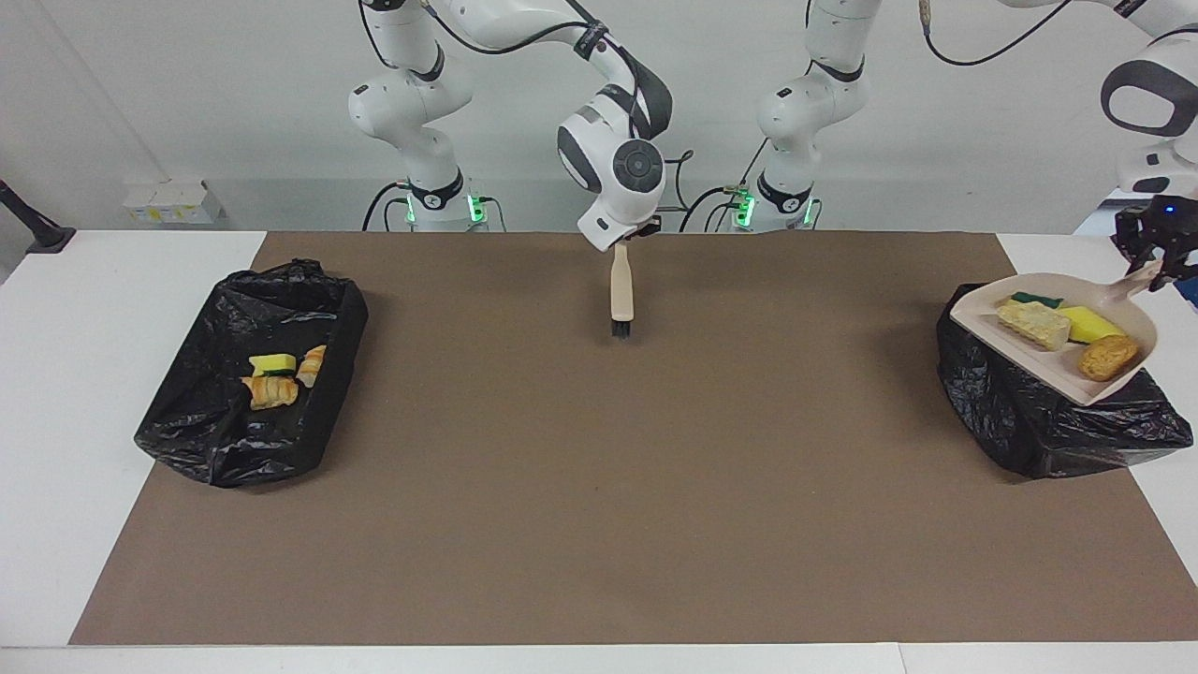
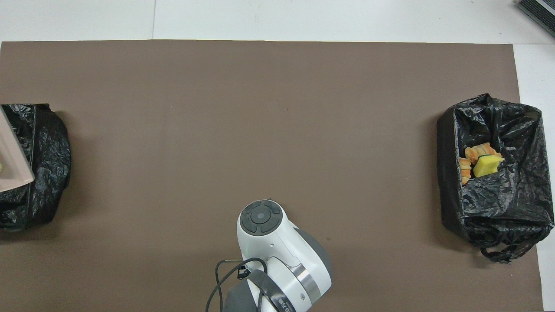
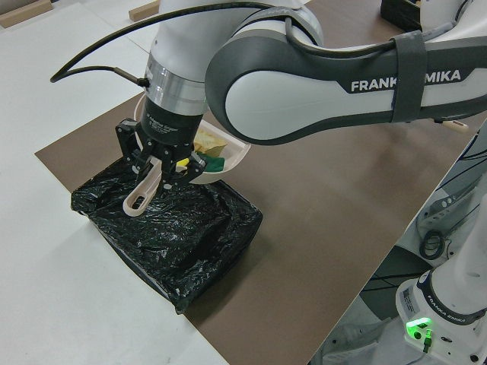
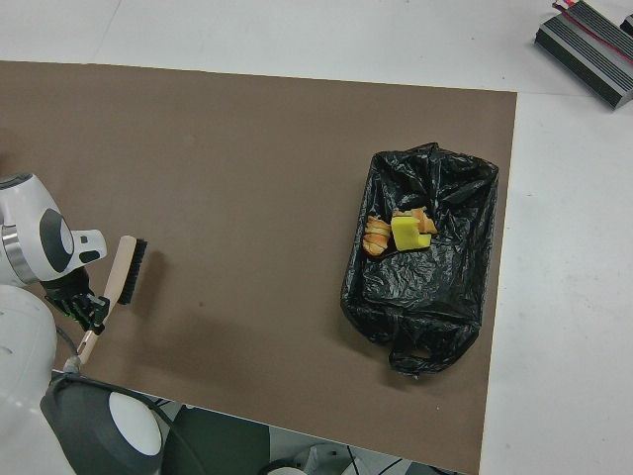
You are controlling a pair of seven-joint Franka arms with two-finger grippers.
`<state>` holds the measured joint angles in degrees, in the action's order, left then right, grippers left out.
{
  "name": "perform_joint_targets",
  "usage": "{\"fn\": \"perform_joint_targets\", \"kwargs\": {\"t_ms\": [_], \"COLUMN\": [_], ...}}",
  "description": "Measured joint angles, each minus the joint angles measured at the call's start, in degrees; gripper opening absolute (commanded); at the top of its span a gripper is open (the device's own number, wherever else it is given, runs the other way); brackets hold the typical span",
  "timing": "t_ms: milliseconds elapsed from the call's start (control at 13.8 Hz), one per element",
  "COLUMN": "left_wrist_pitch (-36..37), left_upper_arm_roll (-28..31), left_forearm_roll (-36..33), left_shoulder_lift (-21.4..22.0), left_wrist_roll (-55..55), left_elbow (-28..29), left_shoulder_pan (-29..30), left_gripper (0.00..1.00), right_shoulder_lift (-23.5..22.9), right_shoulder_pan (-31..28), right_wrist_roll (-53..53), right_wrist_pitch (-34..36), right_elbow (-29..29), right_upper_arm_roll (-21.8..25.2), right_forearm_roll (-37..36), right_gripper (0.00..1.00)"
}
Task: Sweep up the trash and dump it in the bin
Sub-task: 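Tip the dustpan contents into the black bag with the left gripper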
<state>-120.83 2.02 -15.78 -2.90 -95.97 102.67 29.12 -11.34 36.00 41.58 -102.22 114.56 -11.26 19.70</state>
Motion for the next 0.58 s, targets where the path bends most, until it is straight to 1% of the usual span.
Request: {"fn": "perform_joint_targets", "kwargs": {"t_ms": [218, 363, 581], "left_wrist_pitch": [-2.20, -2.21, -2.16], "left_upper_arm_roll": [0.00, -0.34, -1.50], "left_forearm_roll": [-6.36, -11.52, -19.82], "left_shoulder_lift": [-3.99, -4.99, -5.25], "left_wrist_roll": [-2.85, -3.46, -3.55], "left_elbow": [-4.00, -5.34, -5.54], "left_shoulder_pan": [3.63, 3.80, 2.63], "left_gripper": [0.00, 0.00, 0.00], "right_shoulder_lift": [-0.15, -0.15, -0.19], "right_shoulder_pan": [-0.28, -0.26, -0.26], "right_wrist_roll": [-3.67, -4.29, -5.09], "right_wrist_pitch": [0.93, 0.95, 0.74], "right_elbow": [-0.08, 0.06, 0.95], "right_upper_arm_roll": [0.16, 0.16, 0.18], "right_forearm_roll": [0.41, 0.61, 1.35], "right_gripper": [0.00, 0.00, 0.00]}}
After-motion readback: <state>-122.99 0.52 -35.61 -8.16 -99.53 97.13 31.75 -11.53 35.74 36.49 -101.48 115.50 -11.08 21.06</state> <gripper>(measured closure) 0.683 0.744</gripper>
